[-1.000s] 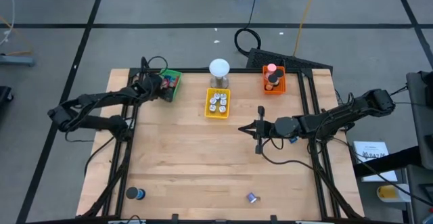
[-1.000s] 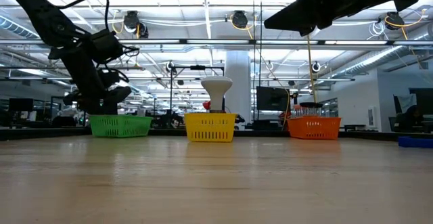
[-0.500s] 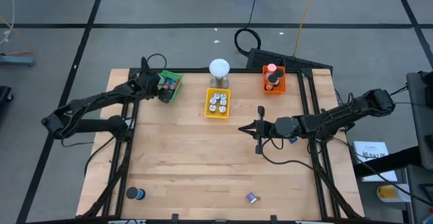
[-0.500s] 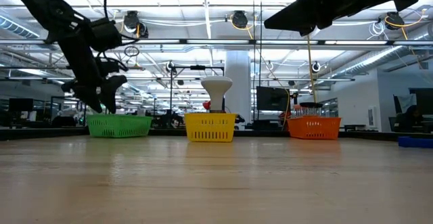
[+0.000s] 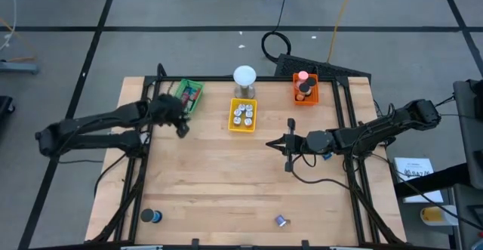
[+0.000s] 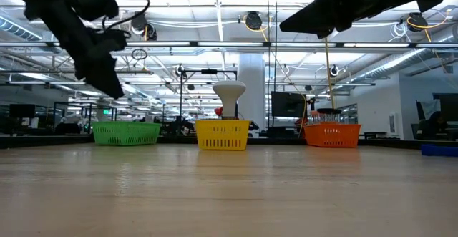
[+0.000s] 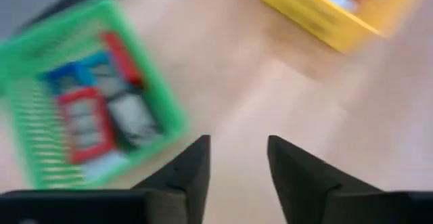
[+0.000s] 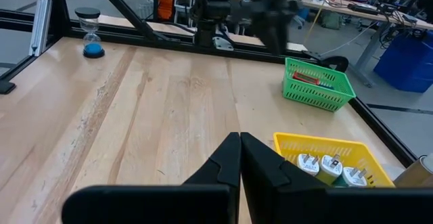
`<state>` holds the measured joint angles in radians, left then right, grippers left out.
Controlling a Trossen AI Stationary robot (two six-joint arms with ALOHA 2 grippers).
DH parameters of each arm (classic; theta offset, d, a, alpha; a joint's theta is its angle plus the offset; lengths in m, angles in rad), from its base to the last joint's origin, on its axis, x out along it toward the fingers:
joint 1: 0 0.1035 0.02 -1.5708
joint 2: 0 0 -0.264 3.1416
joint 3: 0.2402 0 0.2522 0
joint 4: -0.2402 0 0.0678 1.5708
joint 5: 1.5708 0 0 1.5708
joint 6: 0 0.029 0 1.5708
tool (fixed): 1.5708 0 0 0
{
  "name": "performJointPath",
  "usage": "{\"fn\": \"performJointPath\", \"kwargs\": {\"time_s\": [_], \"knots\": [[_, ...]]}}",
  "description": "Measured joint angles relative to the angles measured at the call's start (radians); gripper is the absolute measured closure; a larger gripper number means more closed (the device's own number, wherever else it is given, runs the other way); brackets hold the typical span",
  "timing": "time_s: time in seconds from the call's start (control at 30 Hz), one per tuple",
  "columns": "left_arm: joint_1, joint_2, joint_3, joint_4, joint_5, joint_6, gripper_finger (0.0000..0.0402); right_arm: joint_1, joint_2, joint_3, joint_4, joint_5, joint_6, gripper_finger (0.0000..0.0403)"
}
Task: Pick & Place Office items
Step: Put the black blue hourglass into the orange bin
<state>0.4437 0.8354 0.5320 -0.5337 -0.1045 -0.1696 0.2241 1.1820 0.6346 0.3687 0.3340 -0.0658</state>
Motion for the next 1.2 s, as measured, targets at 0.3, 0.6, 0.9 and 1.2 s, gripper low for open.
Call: {"fn": "performJointPath", "kwargs": {"time_s": [0.3,0.6,0.9,1.2], "knots": [[-0.425,-0.011,0.001,-0.098,0.057,-0.136,0.0382,0.000,0.000,0.000,0.002,0.000,0.000,0.0401],[-0.777,0.052,0.065,-0.074,0.009,-0.374,0.0387,0.000,0.000,0.000,0.008,0.000,0.001,0.0401],[-0.969,0.257,0.272,-0.304,0.119,-0.516,0.0392,0.000,0.000,0.000,0.008,0.000,0.001,0.0401],[-1.190,0.500,0.608,-0.614,0.161,-0.949,0.0363,0.000,0.000,0.000,0.008,0.000,0.001,0.0402]]}}
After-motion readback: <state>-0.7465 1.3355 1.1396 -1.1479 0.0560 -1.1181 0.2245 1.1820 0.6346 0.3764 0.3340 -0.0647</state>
